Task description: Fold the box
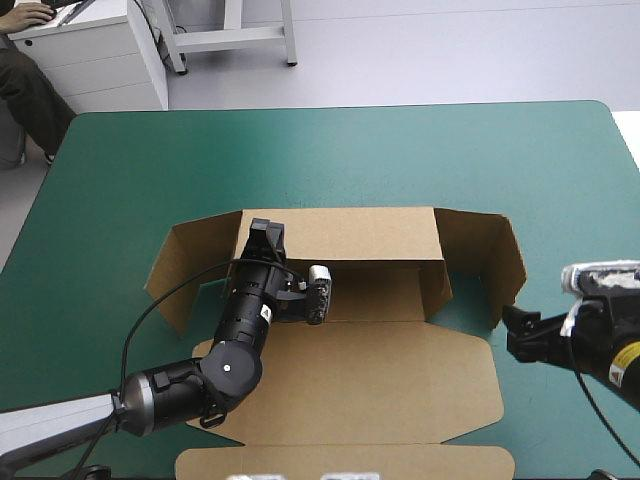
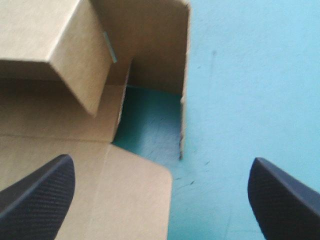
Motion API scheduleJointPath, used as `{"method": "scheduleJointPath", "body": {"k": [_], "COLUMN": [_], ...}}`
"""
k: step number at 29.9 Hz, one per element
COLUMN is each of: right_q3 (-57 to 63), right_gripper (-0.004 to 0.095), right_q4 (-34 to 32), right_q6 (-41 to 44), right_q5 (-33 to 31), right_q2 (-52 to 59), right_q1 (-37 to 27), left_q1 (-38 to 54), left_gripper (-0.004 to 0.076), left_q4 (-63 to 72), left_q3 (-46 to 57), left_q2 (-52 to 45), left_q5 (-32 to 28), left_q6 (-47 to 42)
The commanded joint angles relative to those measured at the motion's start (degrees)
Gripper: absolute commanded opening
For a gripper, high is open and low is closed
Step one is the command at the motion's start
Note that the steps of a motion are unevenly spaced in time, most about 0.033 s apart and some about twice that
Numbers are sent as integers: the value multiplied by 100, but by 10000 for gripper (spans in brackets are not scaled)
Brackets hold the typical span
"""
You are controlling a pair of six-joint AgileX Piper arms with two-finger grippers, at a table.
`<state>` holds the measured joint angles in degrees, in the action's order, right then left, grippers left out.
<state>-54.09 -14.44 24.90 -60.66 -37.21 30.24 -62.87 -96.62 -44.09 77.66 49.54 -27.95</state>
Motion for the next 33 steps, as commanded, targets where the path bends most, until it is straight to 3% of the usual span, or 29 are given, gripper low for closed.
{"method": "scheduleJointPath", "body": {"k": [1, 5, 13, 15, 22, 28, 33], "right_q3": [-868, -1768, -3399, -3781, -4694, -4947, -4885], "right_gripper": [863, 863, 863, 863, 863, 863, 863], "right_q4": [-897, -1412, -1596, -1286, 922, 1684, 2236], "right_q6": [140, 14, -548, -844, -2098, -2534, -3071], "right_q5": [-134, -422, -577, -599, -578, -648, -1123], "right_q2": [-653, -1455, -3069, -3420, -4528, -5293, -5776], "right_q1": [-29, -29, -278, -600, -2132, -2711, -2882], "left_q1": [-37, -37, -37, -37, -37, -37, -37], "left_gripper": [-10, -10, -10, -10, -10, -10, -10], "left_q4": [-593, -571, -548, -548, -548, -548, -533], "left_q3": [-159, -159, -159, -159, -159, -159, -159], "left_q2": [-179, -179, -179, -179, -179, -179, -179], "left_q5": [232, 229, 200, 200, 200, 200, 200], "left_q6": [-59, -18, -134, -134, -138, -138, -138]}}
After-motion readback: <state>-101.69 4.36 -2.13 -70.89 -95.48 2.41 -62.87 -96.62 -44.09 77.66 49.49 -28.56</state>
